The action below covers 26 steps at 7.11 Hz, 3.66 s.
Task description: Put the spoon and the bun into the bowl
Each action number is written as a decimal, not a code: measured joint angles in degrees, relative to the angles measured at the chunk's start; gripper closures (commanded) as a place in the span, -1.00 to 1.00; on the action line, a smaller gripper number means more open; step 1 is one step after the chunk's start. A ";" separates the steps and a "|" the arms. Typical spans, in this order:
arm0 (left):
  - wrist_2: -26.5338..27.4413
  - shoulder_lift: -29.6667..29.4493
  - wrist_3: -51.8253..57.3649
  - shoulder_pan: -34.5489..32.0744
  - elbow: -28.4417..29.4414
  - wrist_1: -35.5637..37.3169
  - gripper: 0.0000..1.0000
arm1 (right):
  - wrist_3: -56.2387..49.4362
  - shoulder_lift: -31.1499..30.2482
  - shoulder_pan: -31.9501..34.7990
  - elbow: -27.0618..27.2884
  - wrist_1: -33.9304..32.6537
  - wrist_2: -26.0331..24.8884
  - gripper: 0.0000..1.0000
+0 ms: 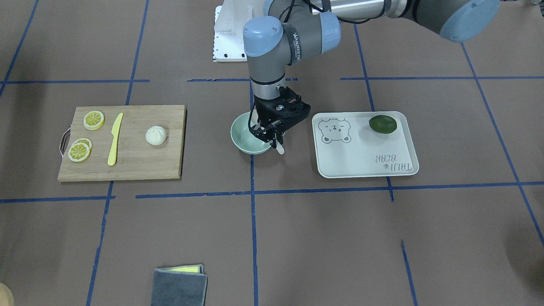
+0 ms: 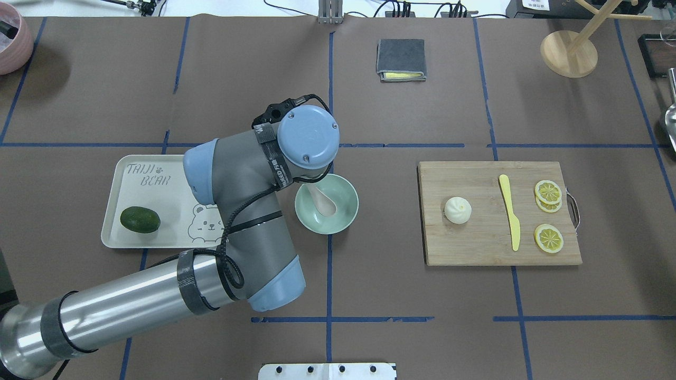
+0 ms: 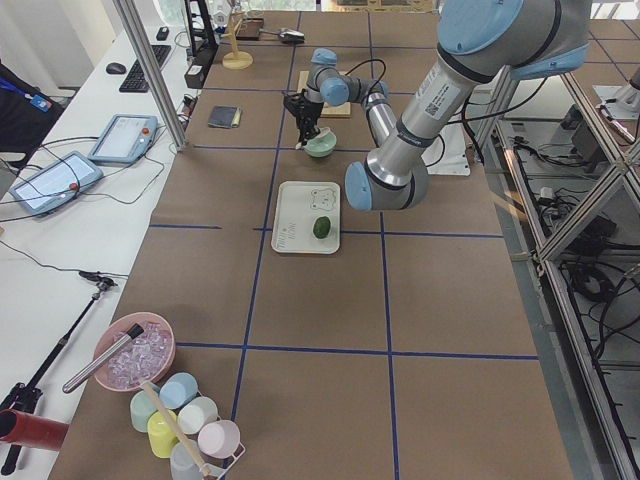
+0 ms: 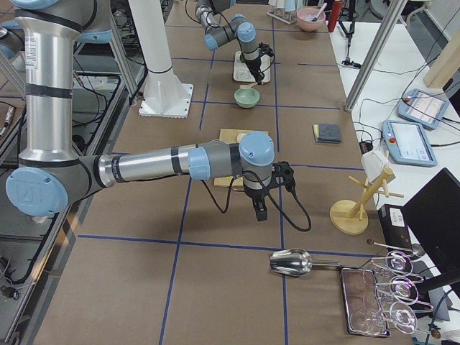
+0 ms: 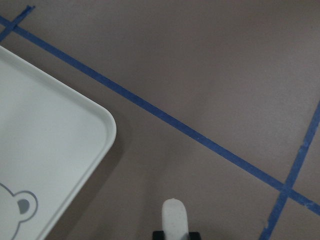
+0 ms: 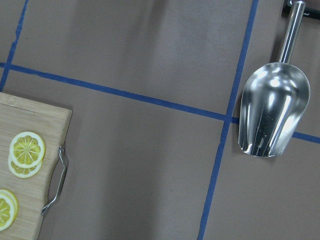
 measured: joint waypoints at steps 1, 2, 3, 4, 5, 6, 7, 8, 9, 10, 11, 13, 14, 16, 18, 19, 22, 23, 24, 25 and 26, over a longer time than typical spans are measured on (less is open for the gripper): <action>0.05 -0.56 -1.27 0.99 0.97 0.02 0.95 | 0.02 0.00 0.00 0.00 0.00 0.00 -1.00; 0.09 -0.63 -1.68 1.38 1.31 0.01 0.72 | 0.06 0.00 0.00 -0.01 0.00 0.00 -1.00; 0.13 -0.61 -1.60 1.52 1.47 -0.05 0.58 | 0.08 0.00 0.00 -0.01 0.00 0.00 -1.00; 0.18 -0.60 -1.30 1.54 1.55 -0.11 0.31 | 0.07 0.00 0.00 0.00 0.00 0.00 -1.00; 0.22 -0.49 -0.95 1.53 1.54 -0.15 0.00 | 0.03 0.00 0.00 -0.01 0.00 0.00 -1.00; 0.22 -0.31 0.12 1.52 1.40 -0.20 -0.26 | 0.01 0.00 0.00 -0.01 0.00 0.00 -1.00; 0.19 -0.15 2.10 1.50 1.20 -0.24 -0.99 | 0.02 0.00 0.00 -0.01 0.00 0.00 -1.00; 0.15 0.10 4.35 1.47 0.85 -0.29 -1.00 | 0.04 0.00 0.00 0.00 0.00 0.00 -1.00; 0.07 1.05 7.12 1.39 -0.66 -0.29 -1.00 | 0.02 -0.01 0.00 0.00 0.00 0.00 -1.00; -0.10 3.47 12.12 1.09 -4.83 -0.23 -1.00 | 0.02 0.01 0.00 0.04 0.00 0.00 -1.00; -0.33 7.16 19.80 0.02 -11.07 -0.09 -1.00 | 0.06 0.07 0.00 0.10 0.00 0.00 -1.00; -2.79 13.55 39.42 -5.54 -20.60 0.30 -1.00 | 0.03 0.11 0.00 0.21 0.00 -0.06 -1.00; -6.96 17.09 51.24 -10.83 -24.05 0.51 -1.00 | -0.01 0.25 0.00 0.27 0.02 -0.17 -1.00; -17.37 24.53 76.31 -25.63 -26.82 0.76 -1.00 | 0.02 0.56 0.00 0.52 0.06 -0.34 -1.00; -27.10 31.16 98.81 -41.98 -22.15 0.86 -1.00 | 0.08 0.50 0.00 1.68 0.03 0.15 -1.00; -30.13 33.85 102.69 -47.40 -17.92 0.78 -1.00 | 0.01 0.44 0.00 3.28 0.02 0.22 -1.00; -35.05 42.60 106.04 -56.01 -10.04 0.38 -1.00 | 0.20 1.60 -3.39 8.08 0.06 0.67 -1.00; -39.50 46.55 109.58 -59.25 -9.84 -0.18 -1.00 | 1.15 2.00 -5.24 9.06 0.13 1.84 -1.00; -42.44 49.57 113.92 -62.24 -9.93 -0.52 -1.00 | 4.73 2.25 -8.02 10.47 0.18 2.52 -1.00; -43.32 51.06 116.28 -63.62 -10.23 -0.47 -1.00 | 11.31 2.81 -12.10 12.20 0.78 1.62 -1.00; -43.39 51.69 117.16 -64.15 -10.50 -0.36 -1.00 | 20.93 3.95 -18.18 13.28 3.47 -1.24 -1.00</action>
